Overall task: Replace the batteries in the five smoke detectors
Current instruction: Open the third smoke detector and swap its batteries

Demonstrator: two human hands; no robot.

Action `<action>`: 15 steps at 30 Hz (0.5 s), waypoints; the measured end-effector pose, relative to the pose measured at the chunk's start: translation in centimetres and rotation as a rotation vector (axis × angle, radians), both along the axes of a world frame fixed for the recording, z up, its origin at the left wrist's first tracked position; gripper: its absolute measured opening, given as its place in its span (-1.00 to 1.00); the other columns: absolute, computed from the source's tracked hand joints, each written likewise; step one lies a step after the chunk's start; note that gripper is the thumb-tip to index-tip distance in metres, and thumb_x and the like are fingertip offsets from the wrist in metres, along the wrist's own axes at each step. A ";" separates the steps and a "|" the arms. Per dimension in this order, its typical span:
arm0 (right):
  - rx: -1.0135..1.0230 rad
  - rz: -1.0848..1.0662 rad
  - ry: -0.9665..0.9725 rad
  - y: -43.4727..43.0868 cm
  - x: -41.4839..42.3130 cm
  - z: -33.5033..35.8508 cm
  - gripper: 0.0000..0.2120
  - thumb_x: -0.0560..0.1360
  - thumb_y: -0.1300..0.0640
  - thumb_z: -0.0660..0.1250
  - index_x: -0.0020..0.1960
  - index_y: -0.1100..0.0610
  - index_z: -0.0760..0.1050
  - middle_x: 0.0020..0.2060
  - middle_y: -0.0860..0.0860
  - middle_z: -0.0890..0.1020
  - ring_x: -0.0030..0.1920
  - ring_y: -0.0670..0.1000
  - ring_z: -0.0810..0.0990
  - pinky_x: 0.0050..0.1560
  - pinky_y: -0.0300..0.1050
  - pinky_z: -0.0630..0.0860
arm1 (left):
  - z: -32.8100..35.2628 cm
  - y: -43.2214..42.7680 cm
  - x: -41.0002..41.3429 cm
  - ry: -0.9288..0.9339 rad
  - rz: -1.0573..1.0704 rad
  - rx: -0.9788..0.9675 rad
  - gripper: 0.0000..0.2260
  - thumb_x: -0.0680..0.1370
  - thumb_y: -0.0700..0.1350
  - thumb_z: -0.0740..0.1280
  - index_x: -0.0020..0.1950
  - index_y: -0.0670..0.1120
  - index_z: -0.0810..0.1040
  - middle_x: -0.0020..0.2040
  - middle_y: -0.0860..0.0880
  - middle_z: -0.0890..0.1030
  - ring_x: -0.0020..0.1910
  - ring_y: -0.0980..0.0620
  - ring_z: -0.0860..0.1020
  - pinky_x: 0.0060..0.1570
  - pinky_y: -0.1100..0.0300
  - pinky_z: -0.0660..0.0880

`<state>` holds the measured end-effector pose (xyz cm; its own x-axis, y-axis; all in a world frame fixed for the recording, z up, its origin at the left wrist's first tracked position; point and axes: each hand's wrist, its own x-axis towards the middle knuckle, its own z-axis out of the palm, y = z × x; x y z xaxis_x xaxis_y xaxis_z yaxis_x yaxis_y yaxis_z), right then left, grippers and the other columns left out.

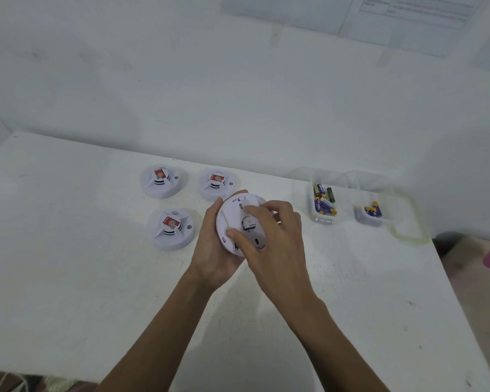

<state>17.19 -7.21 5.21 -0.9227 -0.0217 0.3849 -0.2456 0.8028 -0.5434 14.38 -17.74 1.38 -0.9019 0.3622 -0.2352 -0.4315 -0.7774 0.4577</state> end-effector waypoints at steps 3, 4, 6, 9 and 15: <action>-0.047 0.013 -0.030 0.0 0.0 0.0 -0.57 0.38 -0.13 0.41 0.19 0.00 0.54 0.17 0.06 0.48 0.11 0.05 0.44 -0.07 -0.42 0.32 | 0.1 -0.2 -0.1 -0.025 0.005 -0.009 -0.50 0.55 0.18 0.06 0.32 -0.05 0.51 0.20 -0.14 0.60 0.12 -0.11 0.60 0.08 -0.01 0.56; -0.052 0.011 -0.031 0.1 0.0 0.0 -0.57 0.38 -0.13 0.42 0.19 0.00 0.53 0.17 0.05 0.47 0.11 0.04 0.44 -0.08 -0.46 0.28 | 0.0 -0.2 -0.2 -0.027 0.007 -0.024 -0.49 0.57 0.19 0.03 0.39 -0.05 0.43 0.23 -0.14 0.58 0.16 -0.12 0.57 0.10 -0.01 0.55; -0.055 -0.001 -0.039 0.0 -0.1 0.0 -0.58 0.38 -0.13 0.44 0.19 -0.01 0.54 0.16 0.06 0.48 0.11 0.03 0.43 -0.07 -0.46 0.27 | -0.2 -0.2 -0.3 -0.011 0.008 -0.045 -0.48 0.59 0.19 -0.01 0.44 -0.05 0.36 0.25 -0.14 0.55 0.19 -0.12 0.54 0.13 -0.03 0.53; -0.037 -0.031 -0.031 -0.3 0.0 0.0 -0.58 0.37 -0.15 0.42 0.18 -0.02 0.55 0.13 0.07 0.50 0.08 0.04 0.47 -0.06 -0.32 0.38 | 0.2 -0.1 -0.3 0.009 0.017 -0.054 -0.51 0.50 0.21 0.09 0.21 -0.03 0.61 0.15 -0.14 0.62 0.09 -0.10 0.61 0.14 -0.02 0.52; -0.026 -0.122 -0.013 -1.0 0.3 -0.3 -0.56 0.36 -0.21 0.34 0.15 0.00 0.56 0.03 0.13 0.57 -0.03 0.09 0.55 -0.12 -0.21 0.45 | 0.3 0.1 0.0 0.033 0.038 -0.090 -0.54 0.46 0.18 0.12 0.13 -0.03 0.63 0.05 -0.12 0.67 -0.02 -0.06 0.66 0.00 0.04 0.59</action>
<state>17.49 -8.22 4.92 -0.9228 0.1006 0.3719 -0.1400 0.8117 -0.5670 14.36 -17.64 1.71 -0.9223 0.3062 -0.2357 -0.3862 -0.7478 0.5400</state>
